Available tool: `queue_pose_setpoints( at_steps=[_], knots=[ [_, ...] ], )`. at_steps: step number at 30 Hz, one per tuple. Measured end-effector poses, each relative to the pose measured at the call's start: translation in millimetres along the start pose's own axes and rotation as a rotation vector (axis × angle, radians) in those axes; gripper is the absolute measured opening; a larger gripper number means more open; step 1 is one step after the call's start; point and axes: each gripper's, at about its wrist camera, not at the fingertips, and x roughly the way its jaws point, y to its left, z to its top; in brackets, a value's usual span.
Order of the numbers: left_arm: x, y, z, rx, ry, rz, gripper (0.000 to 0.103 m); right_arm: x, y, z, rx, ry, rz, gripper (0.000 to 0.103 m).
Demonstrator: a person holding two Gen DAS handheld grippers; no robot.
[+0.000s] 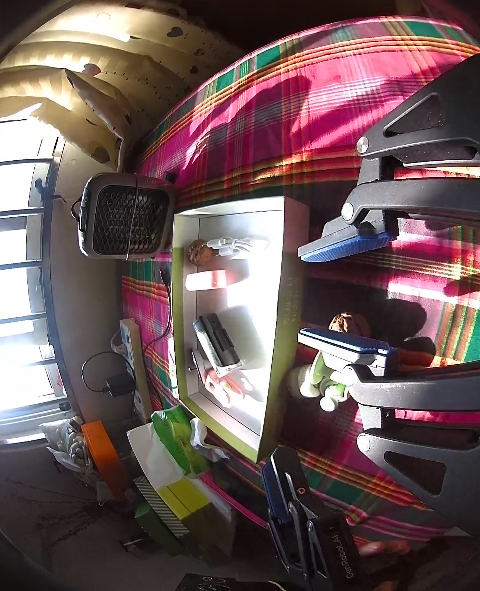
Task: Organize objects
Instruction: 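Lift both open grippers out of the box toward the remaining items, then grasp the walnut with the right gripper while the left gripper grasps the white round cap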
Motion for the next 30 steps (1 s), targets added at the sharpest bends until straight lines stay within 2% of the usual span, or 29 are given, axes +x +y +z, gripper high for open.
queue_pose_setpoints(
  at_steps=[9,18,23,27,30],
  knots=[
    [3.2,5.6,-9.3,-0.004,0.032,-0.06,0.038,6.4,11.9,-13.6,0.012,0.033,0.014,0.039],
    [8.2,4.7,-6.7,-0.001,0.049,-0.107,0.038,14.5,7.8,-15.0,0.068,0.054,0.062,0.045],
    [9.9,5.9,-9.2,-0.009,0.061,-0.098,0.038,24.0,8.9,-17.2,0.069,0.084,0.079,0.045],
    [12.0,7.1,-9.0,-0.018,0.07,-0.083,0.038,24.3,5.2,-16.7,0.074,0.072,0.107,0.045],
    [13.6,5.8,-8.2,-0.023,0.073,-0.084,0.038,24.3,4.2,-16.7,0.064,0.064,0.094,0.044]
  ],
)
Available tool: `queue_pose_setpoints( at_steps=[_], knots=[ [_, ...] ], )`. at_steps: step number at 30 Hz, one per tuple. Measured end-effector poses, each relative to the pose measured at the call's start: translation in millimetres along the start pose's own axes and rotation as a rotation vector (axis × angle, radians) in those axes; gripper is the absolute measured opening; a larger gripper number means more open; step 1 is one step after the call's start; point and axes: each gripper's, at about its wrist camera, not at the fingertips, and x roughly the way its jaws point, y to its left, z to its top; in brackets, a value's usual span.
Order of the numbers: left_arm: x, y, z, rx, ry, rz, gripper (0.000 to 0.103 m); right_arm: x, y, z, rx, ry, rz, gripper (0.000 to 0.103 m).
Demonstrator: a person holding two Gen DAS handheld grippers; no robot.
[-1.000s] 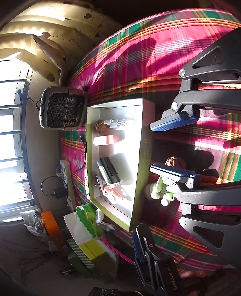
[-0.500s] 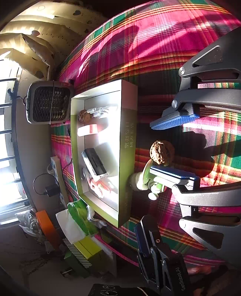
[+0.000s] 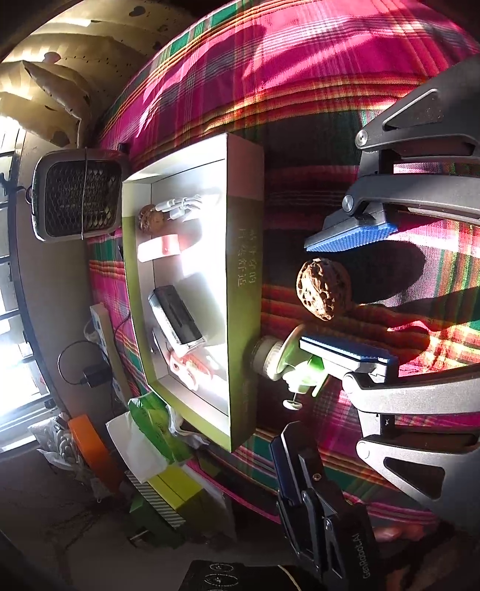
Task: Organize objects
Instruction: 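Grasp the walnut with the right gripper while the left gripper grasps the white round cap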
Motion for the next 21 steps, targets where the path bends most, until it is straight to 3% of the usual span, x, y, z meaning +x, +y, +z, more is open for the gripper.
queue_pose_setpoints(
  at_steps=[2,9,21],
  knots=[
    [0.6,-2.2,0.3,0.002,0.001,-0.007,0.038,-0.5,-2.4,-0.3,-0.002,-0.003,-0.017,0.033],
    [8.6,-12.1,-0.7,0.003,0.016,-0.041,0.038,-7.2,-18.2,-3.5,-0.003,-0.016,-0.047,0.034],
    [29.7,-20.1,3.7,-0.009,0.055,-0.019,0.039,-14.6,-35.1,-7.1,0.008,-0.023,-0.069,0.033]
  ],
)
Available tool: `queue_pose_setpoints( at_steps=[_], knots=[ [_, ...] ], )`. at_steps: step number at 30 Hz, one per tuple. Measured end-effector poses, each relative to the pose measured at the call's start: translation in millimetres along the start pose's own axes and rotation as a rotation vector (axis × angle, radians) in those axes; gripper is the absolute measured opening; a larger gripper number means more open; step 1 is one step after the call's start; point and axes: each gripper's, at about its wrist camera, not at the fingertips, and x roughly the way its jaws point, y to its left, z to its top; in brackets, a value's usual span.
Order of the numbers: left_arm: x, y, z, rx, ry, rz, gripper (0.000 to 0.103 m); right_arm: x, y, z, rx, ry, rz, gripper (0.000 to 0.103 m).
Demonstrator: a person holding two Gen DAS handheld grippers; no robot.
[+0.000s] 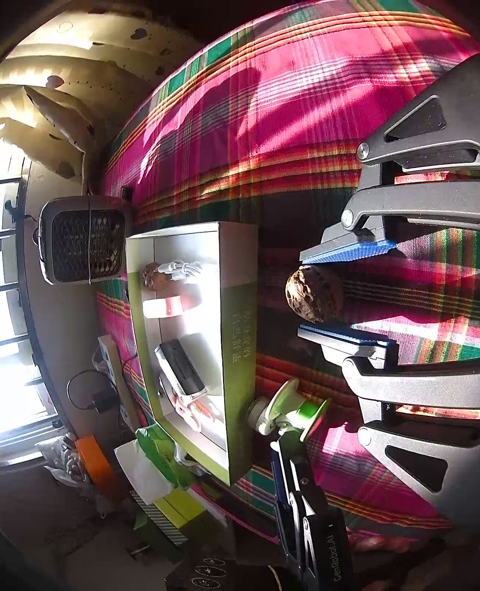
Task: Organize objects
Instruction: 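Grasp the walnut with the right gripper while the left gripper grasps the white round cap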
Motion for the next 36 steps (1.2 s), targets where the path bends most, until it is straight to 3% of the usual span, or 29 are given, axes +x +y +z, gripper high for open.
queue_pose_setpoints(
  at_steps=[18,22,24,36],
  knots=[
    [10.9,-22.6,2.9,0.087,-0.013,0.107,0.039,-1.3,-4.9,-0.2,0.014,-0.004,-0.004,0.033],
    [10.6,-24.6,0.8,0.093,-0.013,0.094,0.032,-1.1,-5.3,0.1,0.012,-0.004,-0.006,0.033],
    [10.9,-26.1,-0.5,0.107,-0.014,0.123,0.023,-1.0,-5.2,0.2,0.011,-0.004,-0.007,0.033],
    [8.6,-20.8,-1.5,0.093,-0.018,0.103,0.022,-0.7,-5.8,0.0,0.009,-0.004,-0.009,0.033]
  ],
)
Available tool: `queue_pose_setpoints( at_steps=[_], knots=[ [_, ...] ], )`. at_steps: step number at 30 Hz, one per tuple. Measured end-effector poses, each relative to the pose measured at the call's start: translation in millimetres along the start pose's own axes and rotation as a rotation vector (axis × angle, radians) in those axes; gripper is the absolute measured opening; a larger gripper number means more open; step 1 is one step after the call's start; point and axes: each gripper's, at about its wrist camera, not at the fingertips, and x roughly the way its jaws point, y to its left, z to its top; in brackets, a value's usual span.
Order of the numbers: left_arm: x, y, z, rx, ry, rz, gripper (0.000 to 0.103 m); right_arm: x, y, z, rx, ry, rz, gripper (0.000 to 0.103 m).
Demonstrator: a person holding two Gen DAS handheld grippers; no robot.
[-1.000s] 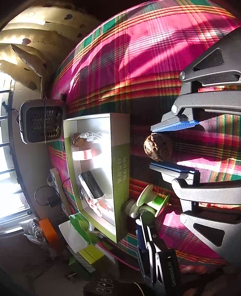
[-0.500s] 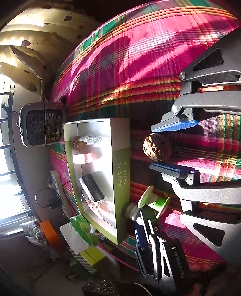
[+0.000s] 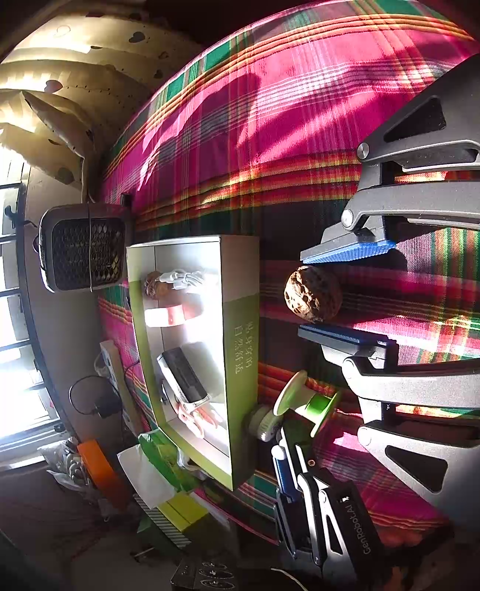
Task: Organize objects
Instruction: 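Grasp the walnut with the right gripper while the left gripper grasps the white round cap, then lift the walnut and white cap up toward the box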
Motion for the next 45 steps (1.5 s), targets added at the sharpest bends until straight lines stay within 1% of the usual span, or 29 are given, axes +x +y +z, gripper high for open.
queue_pose_setpoints(
  at_steps=[12,21,32,45],
  knots=[
    [-0.7,0.2,-0.9,-0.001,-0.005,-0.007,0.022,0.1,0.6,0.0,-0.004,0.001,-0.006,0.033],
    [-3.3,6.2,-0.9,-0.021,-0.015,-0.023,0.022,-0.4,2.6,-0.2,-0.009,0.001,-0.014,0.033],
    [-11.7,6.4,2.4,-0.009,-0.038,-0.032,0.022,-5.8,3.4,2.0,-0.015,-0.014,-0.013,0.033],
    [-13.8,10.8,-1.2,-0.02,-0.041,-0.023,0.022,-4.9,7.2,0.3,-0.033,-0.008,-0.034,0.033]
  ],
)
